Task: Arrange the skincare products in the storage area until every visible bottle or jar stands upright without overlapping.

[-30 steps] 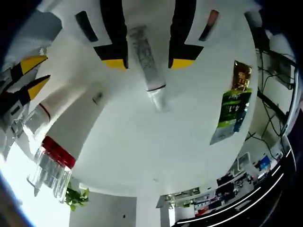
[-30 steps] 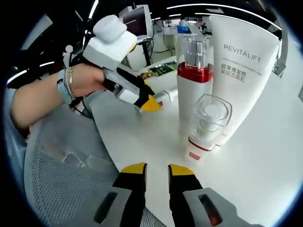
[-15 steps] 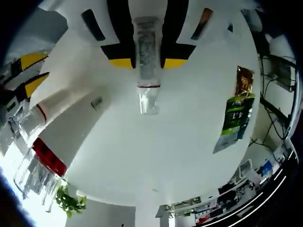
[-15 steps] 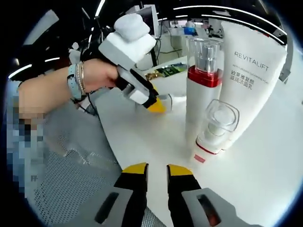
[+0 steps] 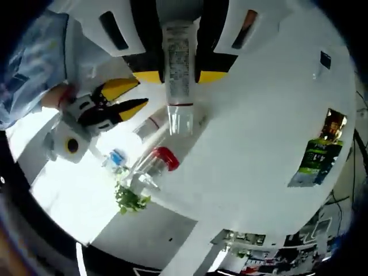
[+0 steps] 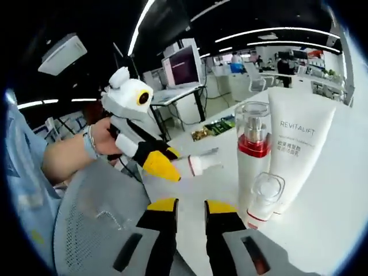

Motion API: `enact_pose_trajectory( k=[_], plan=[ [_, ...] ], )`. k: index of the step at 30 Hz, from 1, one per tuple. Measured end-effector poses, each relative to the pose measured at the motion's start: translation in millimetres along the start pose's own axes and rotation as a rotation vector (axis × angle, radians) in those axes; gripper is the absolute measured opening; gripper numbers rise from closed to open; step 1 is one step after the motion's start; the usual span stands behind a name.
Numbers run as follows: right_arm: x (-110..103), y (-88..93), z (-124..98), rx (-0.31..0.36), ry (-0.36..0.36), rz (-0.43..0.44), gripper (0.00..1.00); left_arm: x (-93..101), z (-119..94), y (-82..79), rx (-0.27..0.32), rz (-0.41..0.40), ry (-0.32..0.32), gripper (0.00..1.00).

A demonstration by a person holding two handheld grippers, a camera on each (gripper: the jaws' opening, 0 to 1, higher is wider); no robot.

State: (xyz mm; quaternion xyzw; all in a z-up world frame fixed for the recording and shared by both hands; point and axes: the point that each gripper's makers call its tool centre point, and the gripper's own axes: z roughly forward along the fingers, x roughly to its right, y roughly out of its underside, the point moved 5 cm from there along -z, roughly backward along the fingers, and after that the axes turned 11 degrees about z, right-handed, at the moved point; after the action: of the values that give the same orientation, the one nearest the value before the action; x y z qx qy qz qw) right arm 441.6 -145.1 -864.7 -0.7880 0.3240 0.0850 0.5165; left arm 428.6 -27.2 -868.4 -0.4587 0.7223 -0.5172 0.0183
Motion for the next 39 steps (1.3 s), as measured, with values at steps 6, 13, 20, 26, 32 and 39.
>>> enact_pose_trajectory(
  k=[6, 13, 20, 26, 32, 39],
  plan=[
    [-3, -20.4, -11, 0.169, -0.098, 0.171, 0.25, 8.7, 3, -8.9, 0.035, 0.067, 0.052, 0.21],
    [-2, -22.6, -13, 0.182, -0.102, 0.175, 0.23, 23.9, 4, -15.4, 0.095, 0.176, 0.128, 0.21],
    [-5, -30.6, -19, 0.241, -0.166, 0.242, 0.21, 34.4, 10, -10.1, 0.084, 0.307, 0.161, 0.21],
    [-10, -28.0, -15, 0.214, -0.178, 0.244, 0.18, 34.2, 16, -1.6, 0.028, 0.397, 0.145, 0.21],
    [-10, -23.6, -13, 0.17, -0.161, 0.223, 0.16, 31.7, 22, 4.7, -0.015, 0.444, 0.123, 0.21],
    [-11, -15.4, -9, 0.092, -0.096, 0.089, 0.16, 27.1, 24, 6.5, -0.034, 0.447, 0.097, 0.2]
  ],
)
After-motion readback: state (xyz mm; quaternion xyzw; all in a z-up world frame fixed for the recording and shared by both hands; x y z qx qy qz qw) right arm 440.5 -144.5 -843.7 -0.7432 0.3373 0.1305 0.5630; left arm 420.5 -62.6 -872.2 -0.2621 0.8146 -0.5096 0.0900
